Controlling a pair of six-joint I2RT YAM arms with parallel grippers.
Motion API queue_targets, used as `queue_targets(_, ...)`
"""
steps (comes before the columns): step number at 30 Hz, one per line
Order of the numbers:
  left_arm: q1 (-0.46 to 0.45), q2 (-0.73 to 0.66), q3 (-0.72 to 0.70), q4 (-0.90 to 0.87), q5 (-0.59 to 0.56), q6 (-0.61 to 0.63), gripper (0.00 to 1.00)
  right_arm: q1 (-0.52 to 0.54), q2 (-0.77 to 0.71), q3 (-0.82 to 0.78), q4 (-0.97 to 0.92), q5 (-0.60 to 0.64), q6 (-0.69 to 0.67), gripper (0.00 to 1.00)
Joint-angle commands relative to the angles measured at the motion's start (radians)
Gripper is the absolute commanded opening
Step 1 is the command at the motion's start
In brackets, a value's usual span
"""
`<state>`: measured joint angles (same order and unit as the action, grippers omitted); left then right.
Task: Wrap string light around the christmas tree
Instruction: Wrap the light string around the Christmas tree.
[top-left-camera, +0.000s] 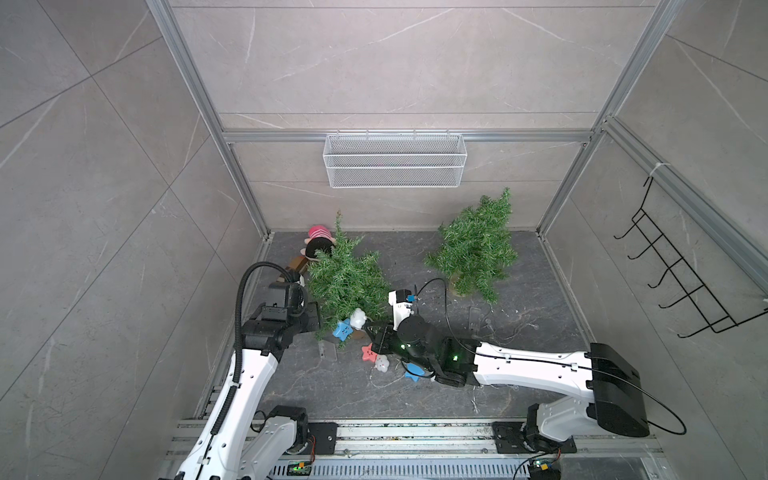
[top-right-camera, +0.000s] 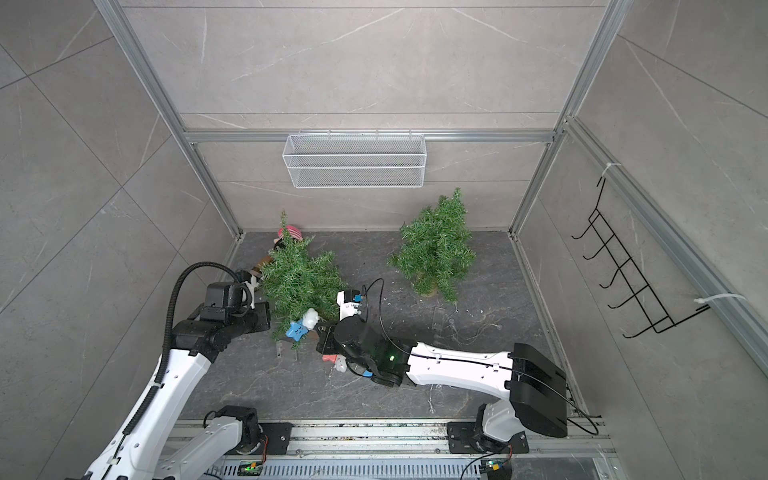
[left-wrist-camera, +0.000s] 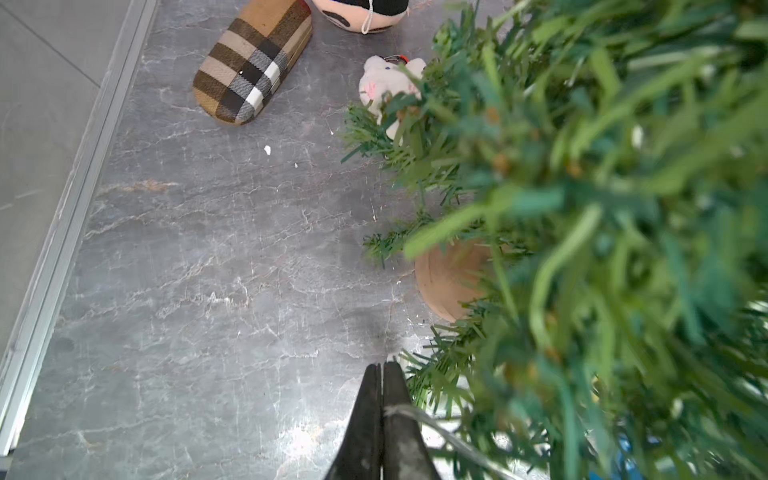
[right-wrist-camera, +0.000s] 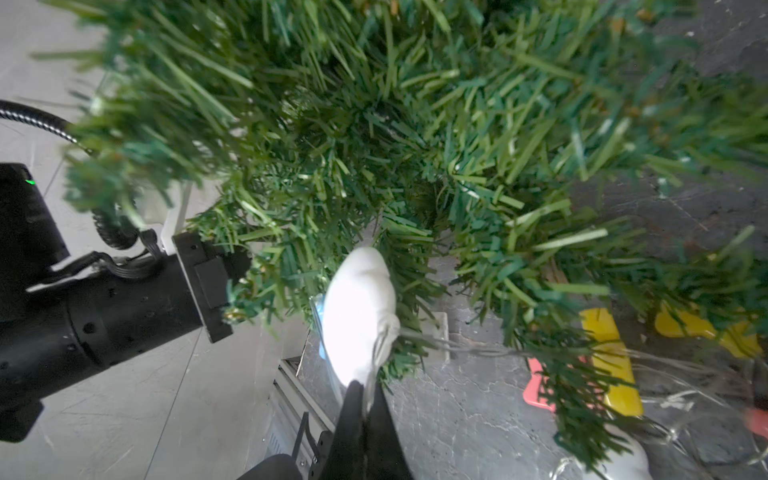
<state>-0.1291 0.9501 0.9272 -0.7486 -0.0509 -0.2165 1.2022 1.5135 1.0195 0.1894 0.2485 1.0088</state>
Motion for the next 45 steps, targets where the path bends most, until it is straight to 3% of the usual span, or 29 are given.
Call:
queue_targets(1, 0.032, 0.062, 0.101, 0.129, -0.054, 0.083, 0.0, 0.002, 0.027, 0.03, -0.018, 0.029, 0.045, 0.0)
queue_targets(8, 0.032, 0.166, 0.204, 0.202, -0.03, 0.134, 0.0, 0.002, 0.064, 0.065, 0.014, 0.037, 0.059, 0.0)
queue_targets(15, 0.032, 0.248, 0.057, 0.323, 0.063, 0.063, 0.0, 0.0, 0.11, 0.059, 0.013, 0.056, 0.093, 0.0)
queue_targets(21, 0.032, 0.258, 0.054, 0.33, 0.092, 0.032, 0.08, 0.0, 0.137, 0.077, -0.024, 0.047, 0.096, 0.02)
queue_targets(32, 0.032, 0.228, 0.055, 0.289, 0.124, 0.005, 0.22, -0.018, 0.108, 0.08, -0.079, -0.044, 0.032, 0.38)
queue_targets(40, 0.032, 0.201, 0.088, 0.233, 0.104, 0.009, 0.33, -0.045, 0.043, 0.071, -0.186, -0.144, -0.132, 0.5)
queue_targets(45, 0.032, 0.202, 0.097, 0.22, 0.128, 0.008, 0.35, -0.097, 0.044, 0.079, -0.28, -0.253, -0.217, 0.54)
